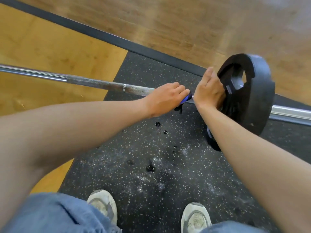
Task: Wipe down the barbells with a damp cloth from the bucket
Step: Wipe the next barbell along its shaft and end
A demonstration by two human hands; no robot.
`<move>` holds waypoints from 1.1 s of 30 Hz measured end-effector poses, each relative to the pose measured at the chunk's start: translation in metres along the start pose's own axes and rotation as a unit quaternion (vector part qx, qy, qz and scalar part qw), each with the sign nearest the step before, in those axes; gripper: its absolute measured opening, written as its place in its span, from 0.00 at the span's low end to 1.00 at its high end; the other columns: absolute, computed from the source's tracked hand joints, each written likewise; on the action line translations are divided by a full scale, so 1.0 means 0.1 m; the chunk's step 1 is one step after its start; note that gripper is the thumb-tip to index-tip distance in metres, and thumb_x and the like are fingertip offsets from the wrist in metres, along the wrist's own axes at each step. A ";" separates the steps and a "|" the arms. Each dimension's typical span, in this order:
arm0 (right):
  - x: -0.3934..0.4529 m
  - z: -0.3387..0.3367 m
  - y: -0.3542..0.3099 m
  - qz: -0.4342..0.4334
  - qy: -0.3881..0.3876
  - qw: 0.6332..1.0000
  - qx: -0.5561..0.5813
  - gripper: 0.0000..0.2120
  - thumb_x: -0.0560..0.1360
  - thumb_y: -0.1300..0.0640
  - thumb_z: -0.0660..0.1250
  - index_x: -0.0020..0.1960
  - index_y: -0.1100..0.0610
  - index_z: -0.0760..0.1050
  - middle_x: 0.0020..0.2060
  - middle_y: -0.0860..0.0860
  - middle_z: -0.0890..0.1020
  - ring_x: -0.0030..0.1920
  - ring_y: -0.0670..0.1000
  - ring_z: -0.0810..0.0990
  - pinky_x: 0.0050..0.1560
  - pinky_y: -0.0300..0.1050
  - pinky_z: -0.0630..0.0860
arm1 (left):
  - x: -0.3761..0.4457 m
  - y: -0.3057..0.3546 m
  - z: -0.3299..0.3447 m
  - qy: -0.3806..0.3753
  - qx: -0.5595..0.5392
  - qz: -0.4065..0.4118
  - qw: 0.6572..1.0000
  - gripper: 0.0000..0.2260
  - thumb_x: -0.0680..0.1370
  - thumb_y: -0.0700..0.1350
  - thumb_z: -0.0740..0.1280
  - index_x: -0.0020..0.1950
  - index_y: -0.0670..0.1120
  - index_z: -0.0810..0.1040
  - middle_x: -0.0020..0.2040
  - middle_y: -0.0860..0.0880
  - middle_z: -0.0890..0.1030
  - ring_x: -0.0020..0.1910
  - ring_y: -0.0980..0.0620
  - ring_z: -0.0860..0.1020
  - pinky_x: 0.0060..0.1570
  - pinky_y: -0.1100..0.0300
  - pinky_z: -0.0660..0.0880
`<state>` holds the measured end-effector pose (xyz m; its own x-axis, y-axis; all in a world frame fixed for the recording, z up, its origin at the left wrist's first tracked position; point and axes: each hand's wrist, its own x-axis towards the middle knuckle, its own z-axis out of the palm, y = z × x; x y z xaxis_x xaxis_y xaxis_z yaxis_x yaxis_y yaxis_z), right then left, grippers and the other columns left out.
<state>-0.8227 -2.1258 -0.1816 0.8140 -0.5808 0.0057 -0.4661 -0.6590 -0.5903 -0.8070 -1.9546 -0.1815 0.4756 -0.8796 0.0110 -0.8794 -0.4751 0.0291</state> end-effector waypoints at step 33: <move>-0.45 -0.47 -0.14 -0.016 -0.199 0.973 -0.113 0.21 0.86 0.48 0.45 0.63 0.57 0.72 0.50 0.61 0.80 0.53 0.65 0.78 0.60 0.64 0.73 | -0.22 -0.04 -0.18 -0.005 0.074 0.079 0.994 0.19 0.77 0.35 0.51 0.67 0.38 0.69 0.59 0.42 0.75 0.54 0.44 0.75 0.49 0.53 0.73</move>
<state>-0.8691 -2.1129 -0.1361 0.8785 -0.3570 -0.3175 -0.4658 -0.7881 -0.4024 -0.8130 -1.9330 -0.1635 0.3312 -0.9435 -0.0060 -0.9370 -0.3281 -0.1199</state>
